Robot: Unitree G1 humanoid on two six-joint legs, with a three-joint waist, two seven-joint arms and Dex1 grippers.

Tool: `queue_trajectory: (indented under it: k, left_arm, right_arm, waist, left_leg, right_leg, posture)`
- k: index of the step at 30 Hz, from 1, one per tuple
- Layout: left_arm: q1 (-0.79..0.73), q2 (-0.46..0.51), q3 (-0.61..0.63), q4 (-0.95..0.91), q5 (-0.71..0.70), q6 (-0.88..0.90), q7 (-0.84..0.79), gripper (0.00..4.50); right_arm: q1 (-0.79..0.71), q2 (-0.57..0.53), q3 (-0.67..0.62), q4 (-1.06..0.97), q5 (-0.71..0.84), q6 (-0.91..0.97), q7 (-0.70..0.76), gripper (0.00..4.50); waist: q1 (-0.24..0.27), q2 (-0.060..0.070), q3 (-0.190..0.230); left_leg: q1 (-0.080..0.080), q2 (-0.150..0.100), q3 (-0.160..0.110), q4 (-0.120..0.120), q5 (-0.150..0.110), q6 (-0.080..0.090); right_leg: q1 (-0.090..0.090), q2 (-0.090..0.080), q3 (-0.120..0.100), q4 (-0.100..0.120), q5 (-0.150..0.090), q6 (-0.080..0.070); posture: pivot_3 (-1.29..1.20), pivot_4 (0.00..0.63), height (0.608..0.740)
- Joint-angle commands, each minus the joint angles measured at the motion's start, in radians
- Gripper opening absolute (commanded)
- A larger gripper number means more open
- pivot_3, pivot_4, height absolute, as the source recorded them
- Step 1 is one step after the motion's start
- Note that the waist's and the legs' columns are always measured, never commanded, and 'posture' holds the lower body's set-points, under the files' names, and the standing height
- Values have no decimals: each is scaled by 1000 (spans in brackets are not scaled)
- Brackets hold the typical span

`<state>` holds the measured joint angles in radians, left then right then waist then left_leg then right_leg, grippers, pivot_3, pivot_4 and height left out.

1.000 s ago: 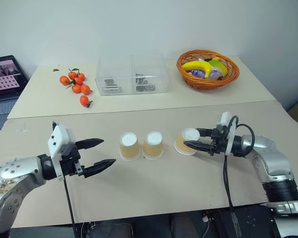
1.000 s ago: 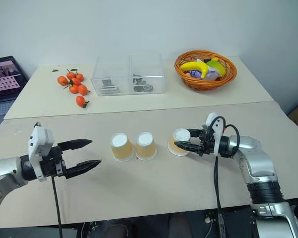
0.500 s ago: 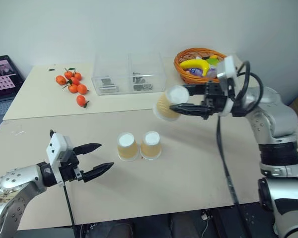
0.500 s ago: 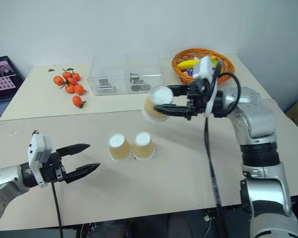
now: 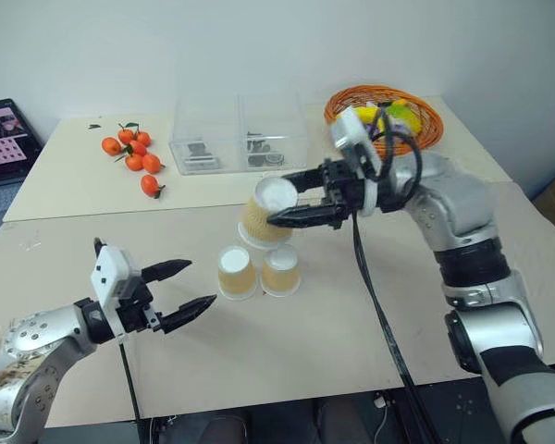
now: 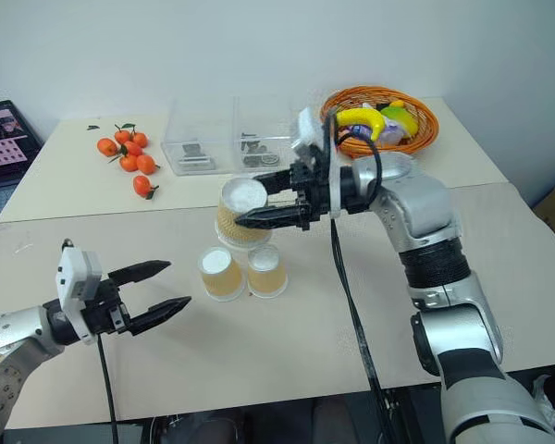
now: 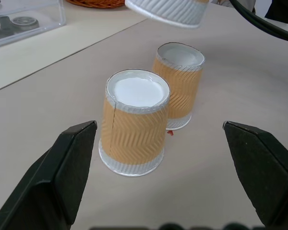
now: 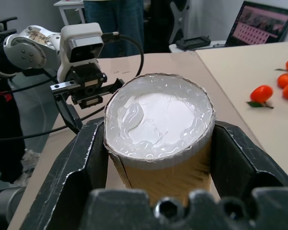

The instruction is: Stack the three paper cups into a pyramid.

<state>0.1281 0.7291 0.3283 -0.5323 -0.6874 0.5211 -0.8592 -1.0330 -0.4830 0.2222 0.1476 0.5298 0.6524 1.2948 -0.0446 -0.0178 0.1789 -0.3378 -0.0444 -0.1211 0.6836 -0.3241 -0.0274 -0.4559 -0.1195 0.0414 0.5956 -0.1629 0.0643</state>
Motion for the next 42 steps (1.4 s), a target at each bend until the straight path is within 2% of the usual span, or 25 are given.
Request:
queue_trajectory:
  k: [1,9,19,33,34,36,42]
  left_arm:
    - [-14,-9,-2,-4,7,-29,7,4500]
    - [-29,-24,-18,-3,16,-28,23,4500]
    - [-25,-28,-17,-14,16,-20,38,4500]
    - [-18,-26,-15,-32,-1,-6,61,4500]
    - [-20,-25,-15,-32,-3,-4,62,4500]
    - [-23,-23,-19,-30,-7,2,61,4500]
    - [-47,-20,-26,-13,-12,9,58,4500]
  right_arm:
    - [-41,4,11,-17,-4,16,41,2731]
    - [-59,48,46,53,-59,-17,68,2731]
    - [-98,117,55,159,-124,-85,92,2731]
    - [-68,120,63,164,-154,-86,124,2731]
    - [-65,117,61,158,-152,-86,128,3693]
    - [-73,112,52,169,-150,-62,117,4141]
    - [-58,67,16,125,-115,-30,140,4141]
  waist:
    - [-1,0,0]
    - [-1,0,0]
    - [-2,0,0]
    - [-3,0,0]
    - [-3,0,0]
    - [-3,0,0]
    - [0,0,0]
  left_leg:
    - [0,0,0,0,0,0]
    - [0,6,0,0,0,-1]
    - [0,7,0,0,1,-2]
    - [0,7,0,0,1,-3]
    - [0,7,0,0,1,-3]
    - [0,7,0,0,2,-3]
    - [0,7,0,0,2,-3]
  right_leg:
    - [0,0,0,0,0,0]
    - [0,7,0,0,2,-4]
    - [-1,8,0,0,3,-4]
    - [-1,8,0,0,3,-4]
    - [-1,8,0,0,3,-4]
    - [-1,8,0,0,3,-4]
    - [-1,8,0,0,3,-4]
  posture:
    - [0,150,738]
    - [0,150,738]
    - [0,150,738]
    - [0,150,738]
    - [0,150,738]
    - [0,150,738]
    - [0,150,738]
